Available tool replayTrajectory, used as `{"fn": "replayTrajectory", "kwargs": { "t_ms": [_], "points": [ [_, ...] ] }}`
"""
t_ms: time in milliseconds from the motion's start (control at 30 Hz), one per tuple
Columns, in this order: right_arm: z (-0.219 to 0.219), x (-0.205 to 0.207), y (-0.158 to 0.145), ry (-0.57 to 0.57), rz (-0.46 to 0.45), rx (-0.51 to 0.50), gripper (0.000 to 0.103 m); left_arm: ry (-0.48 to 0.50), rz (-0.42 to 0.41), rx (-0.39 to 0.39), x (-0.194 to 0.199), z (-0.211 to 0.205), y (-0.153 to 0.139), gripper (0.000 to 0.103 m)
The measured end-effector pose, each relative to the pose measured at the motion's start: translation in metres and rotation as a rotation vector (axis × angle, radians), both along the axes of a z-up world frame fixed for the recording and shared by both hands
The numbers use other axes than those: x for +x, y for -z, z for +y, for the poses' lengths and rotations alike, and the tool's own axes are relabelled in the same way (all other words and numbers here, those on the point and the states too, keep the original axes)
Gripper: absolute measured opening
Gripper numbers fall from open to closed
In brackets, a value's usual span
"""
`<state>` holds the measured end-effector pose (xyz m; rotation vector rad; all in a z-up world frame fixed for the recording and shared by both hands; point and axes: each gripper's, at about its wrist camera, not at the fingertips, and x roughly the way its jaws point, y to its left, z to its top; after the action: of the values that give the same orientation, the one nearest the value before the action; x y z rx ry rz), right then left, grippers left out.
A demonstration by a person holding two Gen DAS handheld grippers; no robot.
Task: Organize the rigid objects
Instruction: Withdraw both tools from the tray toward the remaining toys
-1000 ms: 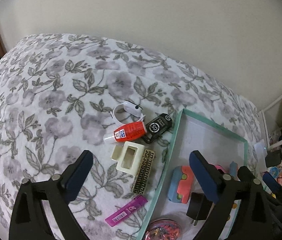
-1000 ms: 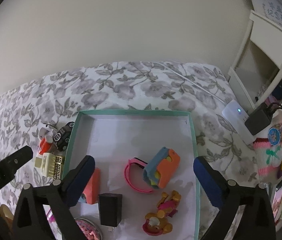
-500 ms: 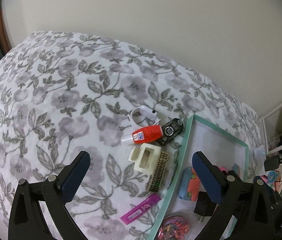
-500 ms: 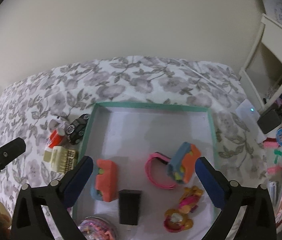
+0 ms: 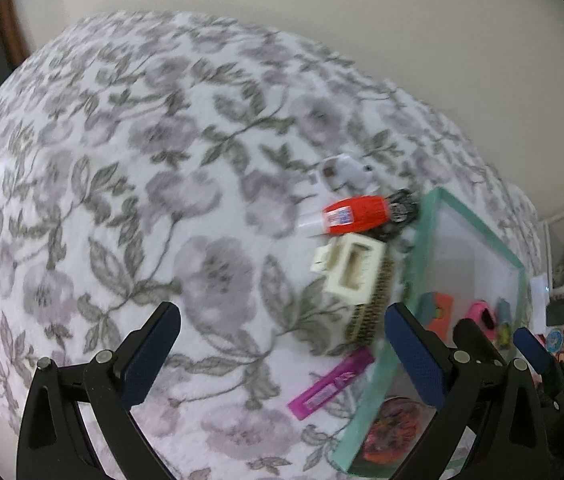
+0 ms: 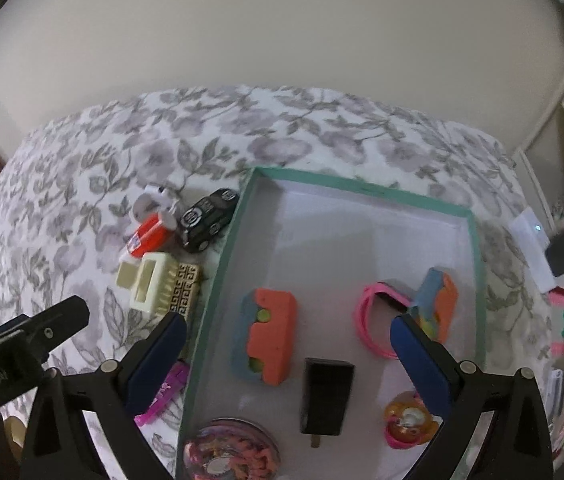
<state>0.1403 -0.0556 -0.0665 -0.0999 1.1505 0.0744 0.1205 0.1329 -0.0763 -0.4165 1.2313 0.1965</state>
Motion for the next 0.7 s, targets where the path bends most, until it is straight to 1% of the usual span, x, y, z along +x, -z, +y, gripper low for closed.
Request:
{"fn": "replayTrajectory", "kwargs": {
  "t_ms": [100, 233, 467, 700],
  "points": [
    [0.004, 0.001, 0.006, -0.005, 0.021, 0.003, 0.103, -0.028, 0.024, -0.018, 0.001, 0.009, 0.010, 0.102],
    [0.003, 0.004, 0.012, -0.003, 0.035, 0.002, 0.103, -0.038, 0.041, -0.035, 0.005, 0.012, 0.018, 0.102],
    [-0.003, 0.008, 0.015, 0.016, 0.038, 0.016, 0.103, -0.017, 0.028, -0.066, 0.026, 0.006, 0.023, 0.102],
    [-0.017, 0.015, 0.019, 0.051, 0.042, 0.034, 0.103, 0.056, 0.001, -0.010, 0.048, -0.016, 0.029, 0.102]
  ]
}}
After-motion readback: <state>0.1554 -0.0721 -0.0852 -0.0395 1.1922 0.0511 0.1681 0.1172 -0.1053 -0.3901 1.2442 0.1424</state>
